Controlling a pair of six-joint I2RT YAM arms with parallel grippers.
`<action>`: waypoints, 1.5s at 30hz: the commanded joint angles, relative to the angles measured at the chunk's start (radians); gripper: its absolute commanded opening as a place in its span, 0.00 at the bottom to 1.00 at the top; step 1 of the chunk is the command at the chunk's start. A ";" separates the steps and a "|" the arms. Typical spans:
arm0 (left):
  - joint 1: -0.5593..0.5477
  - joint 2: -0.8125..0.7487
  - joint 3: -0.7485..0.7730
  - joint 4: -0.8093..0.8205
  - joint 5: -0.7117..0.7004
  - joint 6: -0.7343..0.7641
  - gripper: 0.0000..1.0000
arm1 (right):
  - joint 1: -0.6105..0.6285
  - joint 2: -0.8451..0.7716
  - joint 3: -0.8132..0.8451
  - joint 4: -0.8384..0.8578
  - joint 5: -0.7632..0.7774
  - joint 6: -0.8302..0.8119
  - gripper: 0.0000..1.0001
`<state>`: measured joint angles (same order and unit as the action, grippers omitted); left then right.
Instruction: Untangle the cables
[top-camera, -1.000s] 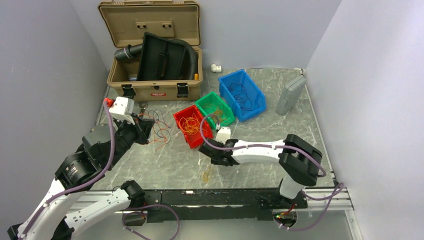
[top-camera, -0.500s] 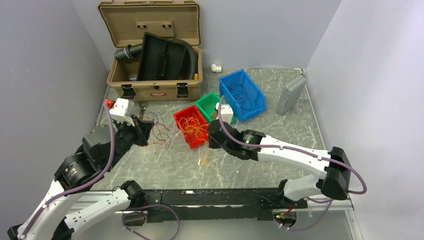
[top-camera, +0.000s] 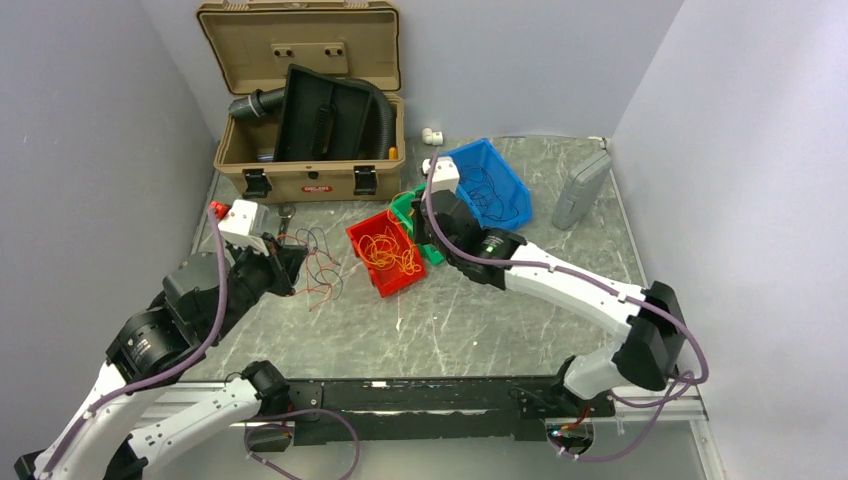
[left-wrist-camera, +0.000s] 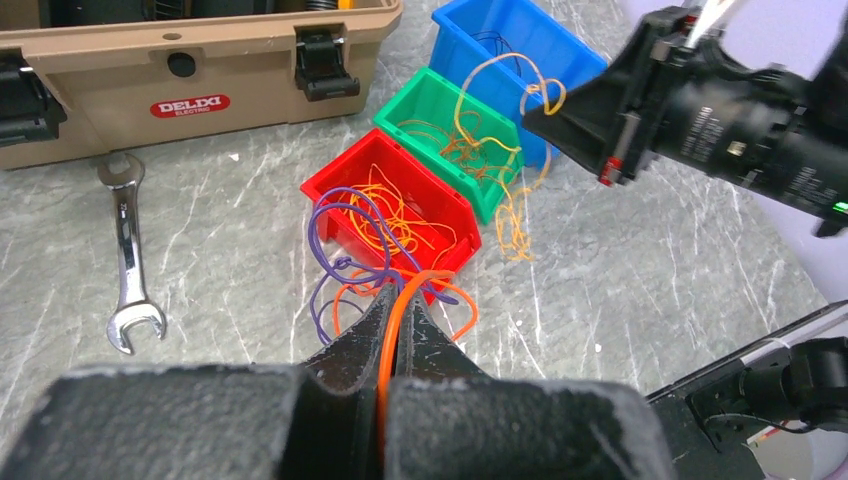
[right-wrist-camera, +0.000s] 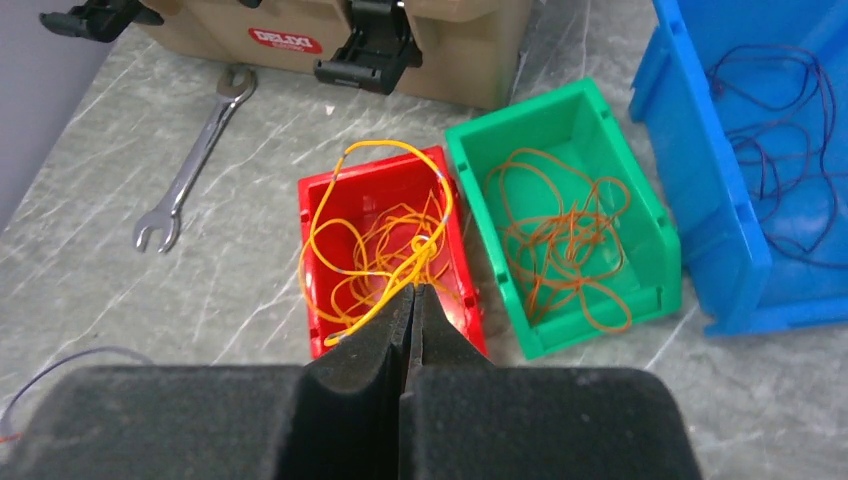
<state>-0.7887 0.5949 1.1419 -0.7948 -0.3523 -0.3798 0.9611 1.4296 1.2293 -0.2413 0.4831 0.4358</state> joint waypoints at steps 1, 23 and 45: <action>0.003 -0.025 -0.002 -0.019 0.026 -0.006 0.00 | -0.046 0.050 -0.055 0.293 -0.081 -0.141 0.00; 0.004 -0.051 0.008 -0.141 0.078 -0.044 0.00 | -0.062 0.363 -0.191 0.653 -0.204 -0.166 0.65; 0.004 0.159 -0.038 0.156 0.510 -0.028 0.00 | -0.065 -0.317 -0.531 0.461 -0.794 -0.259 0.85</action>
<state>-0.7887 0.7097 1.1034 -0.7944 -0.0010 -0.4278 0.8970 1.2133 0.7803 0.2184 -0.1429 0.2317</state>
